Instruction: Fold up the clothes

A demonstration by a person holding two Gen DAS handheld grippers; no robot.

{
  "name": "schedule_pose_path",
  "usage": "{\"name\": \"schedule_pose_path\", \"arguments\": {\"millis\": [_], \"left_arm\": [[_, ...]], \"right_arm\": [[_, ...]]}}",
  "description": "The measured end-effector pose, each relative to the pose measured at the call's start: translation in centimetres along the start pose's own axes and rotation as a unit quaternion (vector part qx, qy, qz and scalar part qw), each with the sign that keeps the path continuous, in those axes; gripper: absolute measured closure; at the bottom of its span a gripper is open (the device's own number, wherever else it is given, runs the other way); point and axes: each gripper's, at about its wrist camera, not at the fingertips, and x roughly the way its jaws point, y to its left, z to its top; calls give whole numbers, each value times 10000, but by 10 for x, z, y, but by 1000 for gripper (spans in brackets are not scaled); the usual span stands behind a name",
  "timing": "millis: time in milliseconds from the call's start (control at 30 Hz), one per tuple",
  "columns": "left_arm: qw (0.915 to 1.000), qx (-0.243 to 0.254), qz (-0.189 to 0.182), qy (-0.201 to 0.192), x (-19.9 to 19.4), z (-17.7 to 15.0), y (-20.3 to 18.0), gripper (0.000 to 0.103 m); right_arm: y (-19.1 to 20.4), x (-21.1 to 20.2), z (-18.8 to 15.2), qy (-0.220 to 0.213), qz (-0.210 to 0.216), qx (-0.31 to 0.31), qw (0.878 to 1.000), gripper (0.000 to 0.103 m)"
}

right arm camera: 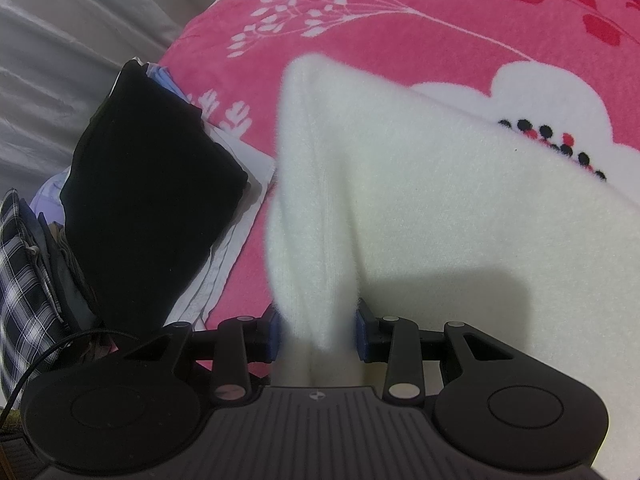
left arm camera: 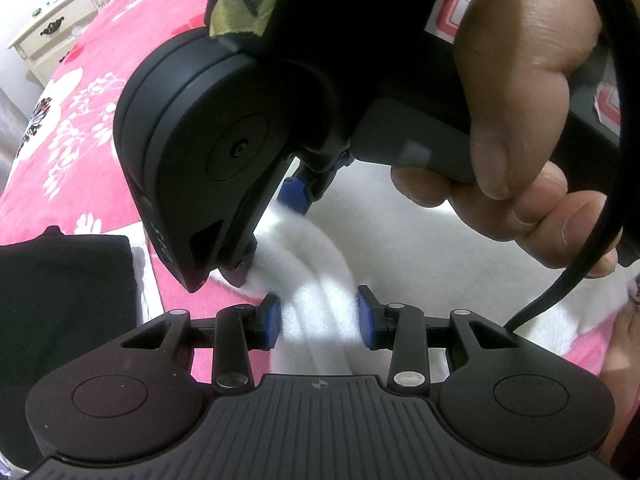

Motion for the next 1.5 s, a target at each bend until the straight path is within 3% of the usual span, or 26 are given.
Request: {"name": "schedule_pose_path", "arguments": {"millis": [133, 233, 367, 433, 500, 567, 667, 767, 867, 933, 1100, 1267, 1300, 1333, 1500], "left_arm": [[10000, -52, -53, -7, 0, 0, 3, 65], [9978, -270, -590, -127, -9, -8, 24, 59], [9818, -1019, -1557, -381, -29, -33, 84, 58], [9747, -1426, -1620, -576, -38, -43, 112, 56], [9629, -1996, -1627, -807, -40, -48, 141, 51], [9407, -2747, -1696, -1039, -40, -81, 118, 45], [9171, -3389, -1798, -1087, -6, -54, 151, 42], [9096, -3550, -1922, -984, 38, -33, 155, 40], [8894, -3910, -2208, -860, 92, -5, 174, 40], [8857, -4022, -2193, -754, 112, -2, 176, 39], [8937, -3970, -2005, -587, 129, 0, 173, 35], [8869, -4053, -2156, -515, 146, 10, 170, 35], [8869, -4057, -2150, -504, 149, 12, 168, 39], [8890, -4023, -2125, -525, 148, 14, 165, 51], [8981, -3811, -2088, -678, 137, 22, 150, 62]], "right_arm": [[0, 0, 0, -4, -3, -4, 10000, 65], [0, 0, -1, -38, 9, -2, 10000, 65], [-3, 0, -4, -106, 72, 12, 9999, 65], [-6, 0, -4, -113, 132, 30, 9998, 65], [-6, 0, -6, -157, 140, 4, 9998, 65], [-5, 0, -8, -217, 129, -38, 9997, 65], [-3, 0, -11, -306, 113, -102, 9994, 65], [-2, 0, -14, -395, 97, -165, 9990, 65], [-1, 0, -18, -484, 80, -229, 9985, 65], [0, 0, -19, -514, 71, -261, 9983, 65], [1, 0, -21, -565, 49, -332, 9978, 64], [2, 1, -22, -586, 41, -389, 9975, 62], [3, 1, -21, -578, 37, -402, 9975, 62], [4, 1, -21, -577, 23, -422, 9974, 62], [2, -7, -25, -697, 60, -362, 9969, 69]]}}
